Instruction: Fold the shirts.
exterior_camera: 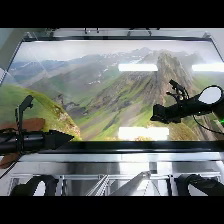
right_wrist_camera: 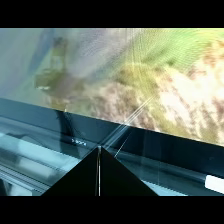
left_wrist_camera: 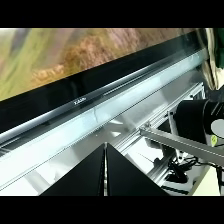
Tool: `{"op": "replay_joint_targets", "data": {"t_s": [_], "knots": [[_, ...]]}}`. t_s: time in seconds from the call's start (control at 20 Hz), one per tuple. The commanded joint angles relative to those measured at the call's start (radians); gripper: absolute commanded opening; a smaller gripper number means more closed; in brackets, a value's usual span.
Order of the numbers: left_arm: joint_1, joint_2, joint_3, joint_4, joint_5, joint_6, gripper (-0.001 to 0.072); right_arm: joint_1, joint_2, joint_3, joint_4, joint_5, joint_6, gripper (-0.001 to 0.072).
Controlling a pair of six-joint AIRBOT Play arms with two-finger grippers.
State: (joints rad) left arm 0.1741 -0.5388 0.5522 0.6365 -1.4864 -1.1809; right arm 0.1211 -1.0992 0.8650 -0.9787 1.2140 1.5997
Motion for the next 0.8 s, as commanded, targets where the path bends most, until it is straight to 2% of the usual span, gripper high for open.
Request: {"op": "replay_joint_targets", "data": {"t_s": [0.0, 0.15, 0.2, 0.25, 0.35, 0.4, 0.45, 0.5, 0.55, 0.75], "knots": [[0.001, 0.002, 0.000, 0.000, 0.003, 0.001, 0.0021, 0.001, 0.001, 0.000, 0.000, 0.001, 0.000, 0.0020], [0.001, 0.002, 0.000, 0.001, 0.012, 0.001, 0.0015, 0.001, 0.001, 0.000, 0.000, 0.001, 0.000, 0.0020], [0.002, 0.002, 0.004, 0.005, 0.018, -0.011, 0.0010, 0.001, 0.001, 0.000, 0.000, 0.001, 0.000, 0.0020], [0.012, -0.003, 0.027, 0.054, 0.026, -0.060, 0.0009, 0.001, 0.001, 0.000, 0.000, 0.001, 0.000, 0.0021], [0.074, -0.042, 0.132, 0.260, 0.027, -0.168, 0.0011, 0.001, 0.001, 0.000, 0.000, 0.001, 0.000, 0.0020], [0.126, -0.068, 0.197, 0.394, 0.016, -0.192, 0.0038, 0.001, 0.001, 0.000, 0.000, 0.001, 0.000, 0.0020], [0.185, -0.093, 0.254, 0.512, 0.007, -0.204, 0.0279, 0.001, 0.001, 0.000, 0.000, 0.001, 0.000, 0.0020], [0.257, -0.123, 0.309, 0.618, 0.000, -0.231, 0.0472, 0.001, 0.001, 0.000, 0.000, 0.001, 0.000, 0.0020], [0.333, -0.152, 0.347, 0.683, 0.001, -0.262, 0.0720, 0.001, 0.001, 0.000, 0.000, 0.001, 0.000, 0.0020], [0.634, -0.294, 0.410, 0.697, 0.018, -0.295, 0.0720, 0.001, 0.001, 0.000, 0.000, 0.001, 0.000, 0.0020]]}}
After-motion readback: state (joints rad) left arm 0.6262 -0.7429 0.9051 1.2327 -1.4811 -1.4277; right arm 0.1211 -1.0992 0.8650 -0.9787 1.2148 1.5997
